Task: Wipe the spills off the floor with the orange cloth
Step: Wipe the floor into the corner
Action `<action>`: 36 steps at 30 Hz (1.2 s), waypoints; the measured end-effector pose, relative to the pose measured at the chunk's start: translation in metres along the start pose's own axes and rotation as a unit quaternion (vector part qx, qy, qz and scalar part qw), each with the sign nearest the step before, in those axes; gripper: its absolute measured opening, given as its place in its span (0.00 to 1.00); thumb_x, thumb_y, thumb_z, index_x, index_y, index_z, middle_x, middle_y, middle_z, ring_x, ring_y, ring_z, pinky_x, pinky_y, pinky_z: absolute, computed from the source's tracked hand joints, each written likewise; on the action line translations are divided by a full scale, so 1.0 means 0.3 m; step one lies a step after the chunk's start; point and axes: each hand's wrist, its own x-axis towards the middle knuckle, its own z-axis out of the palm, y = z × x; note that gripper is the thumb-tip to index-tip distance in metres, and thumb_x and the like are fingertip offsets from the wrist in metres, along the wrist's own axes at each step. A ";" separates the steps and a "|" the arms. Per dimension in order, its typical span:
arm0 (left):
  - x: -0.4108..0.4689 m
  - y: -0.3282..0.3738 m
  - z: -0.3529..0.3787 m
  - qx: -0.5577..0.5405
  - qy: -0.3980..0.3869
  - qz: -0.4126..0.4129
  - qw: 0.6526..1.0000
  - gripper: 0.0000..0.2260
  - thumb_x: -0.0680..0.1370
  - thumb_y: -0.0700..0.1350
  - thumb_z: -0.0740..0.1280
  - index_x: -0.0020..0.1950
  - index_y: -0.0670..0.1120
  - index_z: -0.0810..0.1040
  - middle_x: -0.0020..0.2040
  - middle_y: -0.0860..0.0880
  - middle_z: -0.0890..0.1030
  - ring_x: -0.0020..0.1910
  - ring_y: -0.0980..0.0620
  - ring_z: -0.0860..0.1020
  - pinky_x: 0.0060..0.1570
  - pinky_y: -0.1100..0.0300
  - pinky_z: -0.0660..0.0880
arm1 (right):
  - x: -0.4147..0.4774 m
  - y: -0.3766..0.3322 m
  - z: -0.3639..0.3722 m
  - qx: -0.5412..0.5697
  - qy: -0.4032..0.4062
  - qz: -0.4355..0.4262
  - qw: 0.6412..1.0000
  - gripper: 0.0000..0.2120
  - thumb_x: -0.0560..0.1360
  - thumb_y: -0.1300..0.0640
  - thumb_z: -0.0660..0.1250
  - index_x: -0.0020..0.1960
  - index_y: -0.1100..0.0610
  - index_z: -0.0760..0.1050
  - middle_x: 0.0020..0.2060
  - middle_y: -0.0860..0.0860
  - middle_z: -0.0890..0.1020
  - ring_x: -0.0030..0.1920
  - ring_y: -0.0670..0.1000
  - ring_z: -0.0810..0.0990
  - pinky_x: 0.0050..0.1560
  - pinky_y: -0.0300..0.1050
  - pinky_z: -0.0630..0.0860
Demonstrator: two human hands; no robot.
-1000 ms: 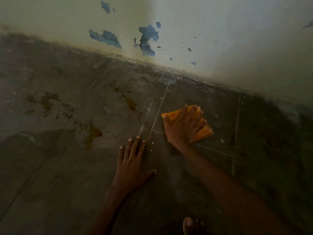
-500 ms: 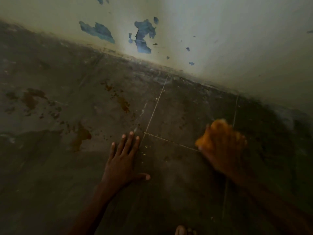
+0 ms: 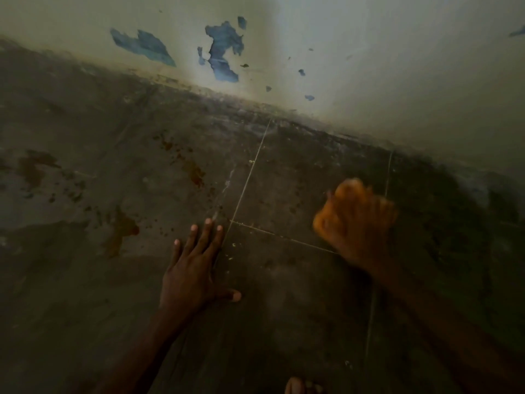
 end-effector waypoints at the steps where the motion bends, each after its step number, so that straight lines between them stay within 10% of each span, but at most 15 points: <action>1: 0.003 0.000 0.000 -0.002 0.002 -0.001 1.000 0.63 0.53 0.82 0.60 0.79 0.57 0.37 0.78 0.56 0.33 0.78 0.50 0.34 0.77 0.44 0.41 | 0.131 -0.001 0.001 0.011 -0.006 0.049 0.999 0.33 0.75 0.31 0.49 0.76 0.44 0.62 0.75 0.53 0.66 0.74 0.67 0.63 0.71 0.71 0.58; 4: 0.001 0.001 -0.001 -0.006 0.002 0.001 1.000 0.62 0.53 0.81 0.61 0.79 0.58 0.37 0.78 0.57 0.33 0.78 0.50 0.34 0.77 0.43 0.40 | 0.362 -0.169 0.037 0.070 -0.031 0.078 0.994 0.36 0.73 0.28 0.44 0.76 0.41 0.59 0.79 0.52 0.60 0.78 0.66 0.54 0.72 0.76 0.50; 11: -0.001 0.004 0.003 -0.007 0.016 -0.004 1.000 0.63 0.54 0.80 0.63 0.79 0.57 0.37 0.79 0.55 0.35 0.78 0.51 0.36 0.77 0.42 0.42 | -0.247 -0.386 0.035 0.045 -0.062 -0.225 0.971 0.38 0.74 0.31 0.58 0.80 0.41 0.52 0.82 0.50 0.49 0.80 0.63 0.48 0.74 0.72 0.51; 14: -0.012 0.002 -0.004 -0.008 0.021 0.003 1.000 0.62 0.55 0.79 0.64 0.79 0.56 0.38 0.79 0.55 0.36 0.78 0.51 0.36 0.77 0.43 0.41 | -0.259 -0.237 0.054 -0.001 -0.035 -0.155 0.987 0.37 0.70 0.31 0.59 0.76 0.43 0.66 0.81 0.54 0.56 0.78 0.65 0.57 0.70 0.74 0.56; 20: -0.044 0.035 -0.044 -0.037 0.106 0.026 0.993 0.46 0.70 0.64 0.70 0.80 0.56 0.47 0.80 0.55 0.51 0.80 0.48 0.46 0.77 0.43 0.41 | 0.197 -0.369 0.061 0.062 -0.038 0.026 0.997 0.42 0.70 0.25 0.49 0.80 0.41 0.49 0.82 0.51 0.49 0.79 0.67 0.46 0.72 0.76 0.48; 24: -0.051 -0.111 -0.123 -0.102 0.253 -0.028 0.962 0.27 0.72 0.50 0.62 0.71 0.49 0.71 0.69 0.46 0.75 0.72 0.43 0.69 0.73 0.42 0.59 | 0.042 -0.658 0.094 0.048 -0.028 -0.112 0.992 0.46 0.74 0.27 0.51 0.82 0.51 0.43 0.82 0.56 0.44 0.80 0.63 0.43 0.76 0.70 0.47; 28: -0.106 -0.251 -0.160 -0.140 0.257 -0.064 0.954 0.23 0.73 0.37 0.67 0.67 0.49 0.75 0.67 0.46 0.76 0.70 0.44 0.70 0.67 0.41 0.69 | -0.330 -0.569 0.086 0.041 -0.042 -0.246 0.967 0.50 0.72 0.25 0.55 0.82 0.54 0.46 0.82 0.53 0.45 0.81 0.59 0.47 0.77 0.64 0.45; 36: -0.254 -0.424 -0.077 -0.061 0.222 -0.143 0.963 0.25 0.77 0.60 0.62 0.73 0.54 0.67 0.73 0.52 0.69 0.72 0.47 0.68 0.66 0.45 0.71 | 0.205 -0.613 0.053 0.059 -0.075 0.001 0.995 0.48 0.68 0.19 0.40 0.81 0.44 0.46 0.81 0.57 0.45 0.80 0.65 0.44 0.73 0.76 0.44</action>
